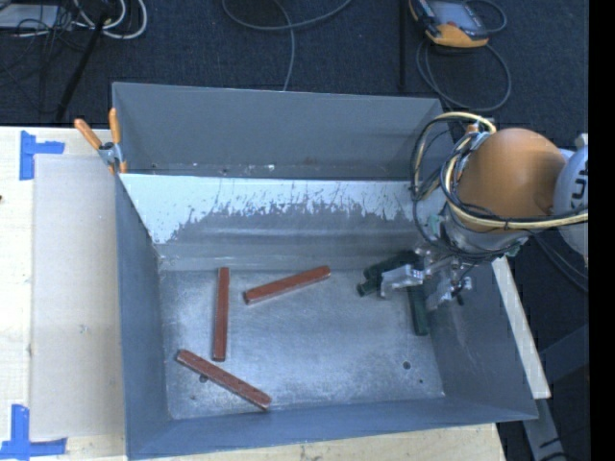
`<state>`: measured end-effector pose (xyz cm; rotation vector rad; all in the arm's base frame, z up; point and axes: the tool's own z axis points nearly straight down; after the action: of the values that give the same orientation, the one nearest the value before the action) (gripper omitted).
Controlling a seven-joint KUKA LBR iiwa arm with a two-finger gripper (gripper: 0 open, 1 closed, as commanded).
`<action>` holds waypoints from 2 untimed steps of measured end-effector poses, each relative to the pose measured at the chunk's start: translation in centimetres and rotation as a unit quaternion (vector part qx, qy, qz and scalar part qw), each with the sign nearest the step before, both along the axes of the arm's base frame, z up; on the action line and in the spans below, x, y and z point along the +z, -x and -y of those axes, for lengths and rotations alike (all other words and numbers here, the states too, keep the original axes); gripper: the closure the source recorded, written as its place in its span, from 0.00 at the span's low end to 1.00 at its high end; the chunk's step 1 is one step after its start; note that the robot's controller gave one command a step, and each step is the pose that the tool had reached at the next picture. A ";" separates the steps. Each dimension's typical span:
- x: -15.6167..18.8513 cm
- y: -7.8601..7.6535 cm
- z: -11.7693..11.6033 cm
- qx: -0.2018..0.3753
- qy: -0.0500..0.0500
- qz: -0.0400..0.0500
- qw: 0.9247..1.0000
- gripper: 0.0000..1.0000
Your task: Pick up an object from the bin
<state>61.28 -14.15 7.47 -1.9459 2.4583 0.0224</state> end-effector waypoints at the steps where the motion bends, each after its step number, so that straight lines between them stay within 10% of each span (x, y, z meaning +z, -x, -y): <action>1: 0.0 0.8 -0.8 0.108 0.004 0.006 0.994 0.00; 2: 0.5 0.7 -0.1 0.106 0.011 0.006 0.994 1.00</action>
Offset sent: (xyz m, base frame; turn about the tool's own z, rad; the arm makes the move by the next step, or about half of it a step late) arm -0.0118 0.0030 -0.0047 -0.2193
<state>60.62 -14.03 7.94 -2.1985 2.2416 -0.0153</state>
